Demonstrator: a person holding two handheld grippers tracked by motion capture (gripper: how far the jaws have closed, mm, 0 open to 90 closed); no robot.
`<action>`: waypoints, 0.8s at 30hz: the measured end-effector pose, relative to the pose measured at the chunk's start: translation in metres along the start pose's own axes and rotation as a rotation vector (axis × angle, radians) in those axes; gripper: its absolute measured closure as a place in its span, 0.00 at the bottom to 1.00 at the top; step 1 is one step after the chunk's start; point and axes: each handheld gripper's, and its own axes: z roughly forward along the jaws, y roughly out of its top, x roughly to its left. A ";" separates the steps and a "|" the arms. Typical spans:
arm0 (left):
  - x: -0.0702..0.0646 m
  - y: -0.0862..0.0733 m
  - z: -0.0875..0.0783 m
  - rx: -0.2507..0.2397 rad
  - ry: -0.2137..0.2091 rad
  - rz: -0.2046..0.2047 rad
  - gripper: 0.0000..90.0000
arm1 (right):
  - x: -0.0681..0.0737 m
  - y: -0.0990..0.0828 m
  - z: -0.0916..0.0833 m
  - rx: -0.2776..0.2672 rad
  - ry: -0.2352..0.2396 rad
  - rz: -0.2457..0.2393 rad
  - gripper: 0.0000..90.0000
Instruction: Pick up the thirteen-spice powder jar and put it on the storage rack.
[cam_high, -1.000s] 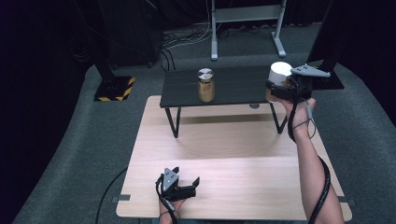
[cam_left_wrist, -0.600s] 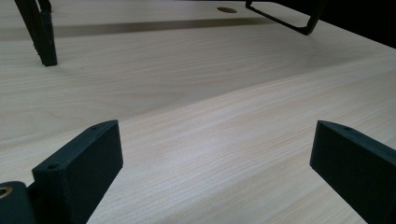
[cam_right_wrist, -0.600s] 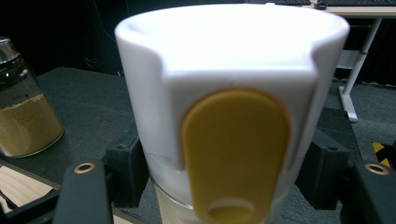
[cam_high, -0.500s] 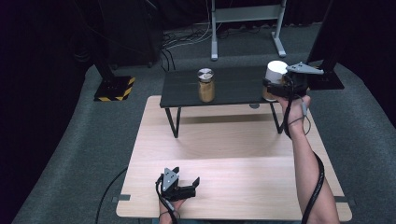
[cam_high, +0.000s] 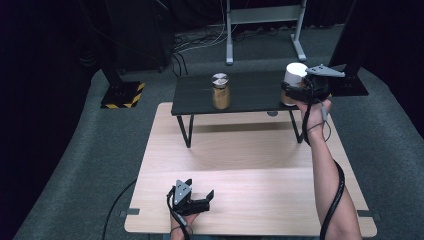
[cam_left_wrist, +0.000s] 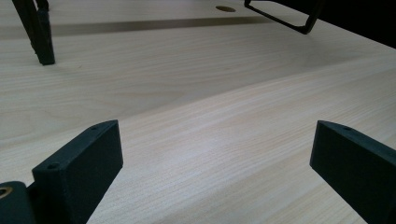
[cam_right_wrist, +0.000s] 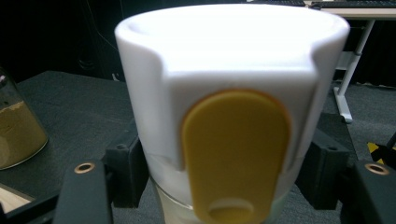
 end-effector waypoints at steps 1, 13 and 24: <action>0.000 0.000 0.000 -0.001 -0.001 -0.001 0.03 | 0.000 0.000 0.001 0.000 -0.001 -0.001 0.33; 0.000 0.001 0.000 0.004 -0.002 0.001 0.03 | 0.001 -0.004 0.006 0.002 -0.009 -0.006 0.33; 0.000 0.000 0.000 0.002 -0.003 0.002 0.03 | 0.000 -0.004 0.006 0.006 -0.007 -0.011 0.33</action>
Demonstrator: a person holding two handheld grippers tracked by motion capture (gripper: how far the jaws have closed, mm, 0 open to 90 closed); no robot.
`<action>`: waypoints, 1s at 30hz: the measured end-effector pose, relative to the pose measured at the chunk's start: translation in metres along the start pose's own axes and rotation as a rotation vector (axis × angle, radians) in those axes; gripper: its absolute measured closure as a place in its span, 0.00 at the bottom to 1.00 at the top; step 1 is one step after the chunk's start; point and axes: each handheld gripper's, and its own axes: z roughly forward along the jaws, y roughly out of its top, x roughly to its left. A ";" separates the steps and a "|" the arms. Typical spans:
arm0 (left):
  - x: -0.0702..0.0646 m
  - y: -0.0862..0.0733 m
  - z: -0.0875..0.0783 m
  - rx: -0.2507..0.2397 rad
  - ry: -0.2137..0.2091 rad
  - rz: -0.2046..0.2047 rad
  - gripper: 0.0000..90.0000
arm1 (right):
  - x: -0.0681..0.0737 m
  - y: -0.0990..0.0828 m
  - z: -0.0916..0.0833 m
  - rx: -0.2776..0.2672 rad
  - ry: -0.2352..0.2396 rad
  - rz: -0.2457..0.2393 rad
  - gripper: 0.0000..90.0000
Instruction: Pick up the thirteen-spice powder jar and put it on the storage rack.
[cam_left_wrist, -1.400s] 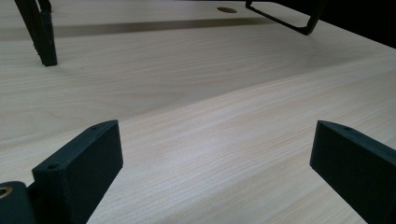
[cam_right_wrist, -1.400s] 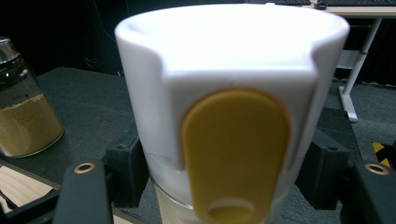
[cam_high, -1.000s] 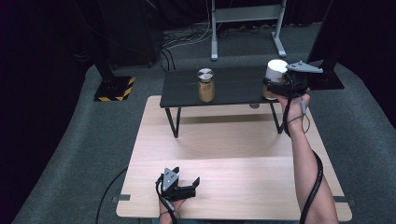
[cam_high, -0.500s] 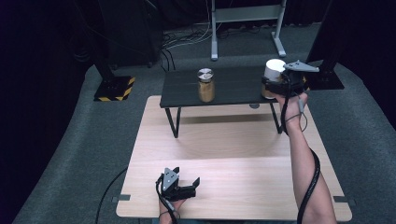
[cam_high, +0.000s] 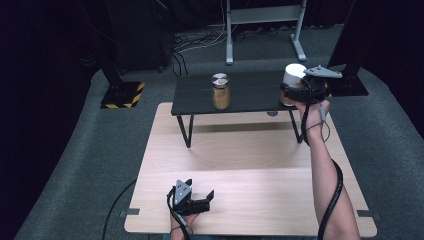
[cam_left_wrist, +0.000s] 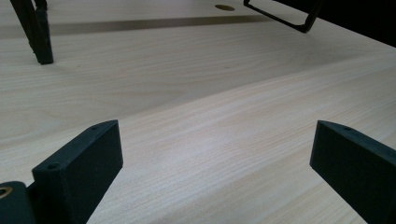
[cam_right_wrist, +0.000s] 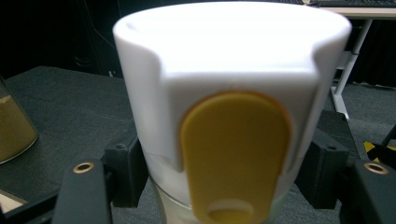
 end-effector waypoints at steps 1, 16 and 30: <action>0.000 0.000 0.000 0.000 -0.001 -0.001 0.03 | 0.000 0.001 0.000 0.002 0.000 0.000 0.33; 0.001 0.000 0.000 0.000 -0.001 -0.005 0.03 | -0.001 0.005 -0.020 0.029 0.063 -0.043 0.00; 0.002 -0.001 0.000 -0.008 -0.013 -0.003 0.03 | 0.003 -0.060 -0.095 0.098 0.090 -0.051 0.00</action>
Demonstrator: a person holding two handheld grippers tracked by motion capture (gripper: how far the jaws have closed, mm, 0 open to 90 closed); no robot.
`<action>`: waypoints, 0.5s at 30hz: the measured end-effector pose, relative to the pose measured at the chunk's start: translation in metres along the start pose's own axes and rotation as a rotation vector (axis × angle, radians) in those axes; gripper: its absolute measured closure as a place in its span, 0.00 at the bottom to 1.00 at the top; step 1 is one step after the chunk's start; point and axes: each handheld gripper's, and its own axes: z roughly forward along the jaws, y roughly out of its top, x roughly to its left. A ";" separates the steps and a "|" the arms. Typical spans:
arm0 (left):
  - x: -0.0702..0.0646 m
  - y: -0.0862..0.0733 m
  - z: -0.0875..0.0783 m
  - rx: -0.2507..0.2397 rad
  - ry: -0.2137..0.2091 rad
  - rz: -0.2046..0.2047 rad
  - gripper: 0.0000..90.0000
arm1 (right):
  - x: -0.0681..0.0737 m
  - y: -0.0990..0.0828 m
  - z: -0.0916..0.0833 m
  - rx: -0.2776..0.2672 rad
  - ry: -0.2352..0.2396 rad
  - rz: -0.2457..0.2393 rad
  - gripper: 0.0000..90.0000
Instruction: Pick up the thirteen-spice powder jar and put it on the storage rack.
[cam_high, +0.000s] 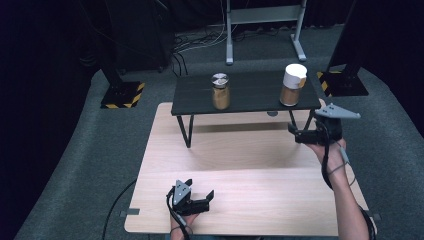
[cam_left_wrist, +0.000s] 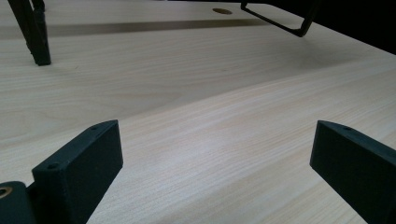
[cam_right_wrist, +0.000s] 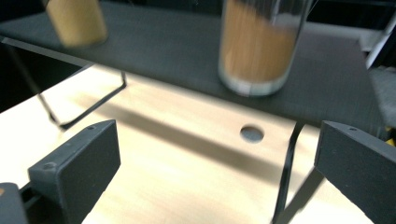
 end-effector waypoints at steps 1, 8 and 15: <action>0.000 0.000 0.000 0.001 0.001 0.001 0.03 | 0.001 -0.009 -0.004 0.000 -0.001 0.005 0.00; -0.001 0.000 0.000 0.002 0.006 -0.004 0.03 | 0.020 -0.074 -0.017 0.097 0.028 0.027 0.00; -0.001 0.003 0.002 0.014 0.003 0.005 0.03 | 0.038 -0.140 -0.021 0.190 0.019 0.066 0.00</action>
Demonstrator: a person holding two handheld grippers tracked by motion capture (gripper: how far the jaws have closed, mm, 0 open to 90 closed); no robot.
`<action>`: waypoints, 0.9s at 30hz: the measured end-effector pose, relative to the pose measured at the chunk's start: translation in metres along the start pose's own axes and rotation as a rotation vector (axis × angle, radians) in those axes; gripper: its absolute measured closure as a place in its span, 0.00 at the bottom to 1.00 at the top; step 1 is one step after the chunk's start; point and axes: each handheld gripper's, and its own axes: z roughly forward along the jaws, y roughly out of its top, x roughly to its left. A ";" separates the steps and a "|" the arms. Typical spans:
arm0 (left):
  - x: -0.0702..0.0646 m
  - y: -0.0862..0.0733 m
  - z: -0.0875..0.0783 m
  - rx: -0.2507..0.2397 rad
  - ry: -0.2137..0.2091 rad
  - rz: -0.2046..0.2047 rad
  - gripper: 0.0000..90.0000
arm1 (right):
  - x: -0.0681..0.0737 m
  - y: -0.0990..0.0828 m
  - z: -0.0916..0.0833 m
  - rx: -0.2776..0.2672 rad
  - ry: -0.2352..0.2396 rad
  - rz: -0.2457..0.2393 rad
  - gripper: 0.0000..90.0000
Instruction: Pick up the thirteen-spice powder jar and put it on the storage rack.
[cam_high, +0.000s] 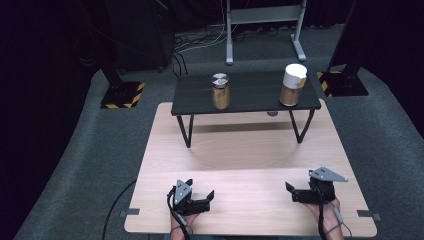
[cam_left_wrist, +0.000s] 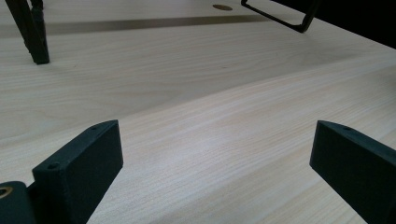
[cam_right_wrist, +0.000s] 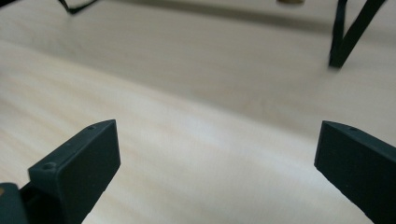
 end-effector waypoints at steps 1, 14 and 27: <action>0.000 0.000 0.000 0.000 0.000 0.000 0.03 | 0.000 0.000 0.000 0.000 0.000 0.000 0.00; -0.005 0.006 0.004 0.037 0.015 0.012 0.03 | -0.007 -0.043 0.008 -0.003 0.007 0.082 0.00; -0.007 0.007 0.004 0.038 0.030 0.011 0.03 | -0.028 -0.052 0.008 -0.022 0.084 0.172 0.00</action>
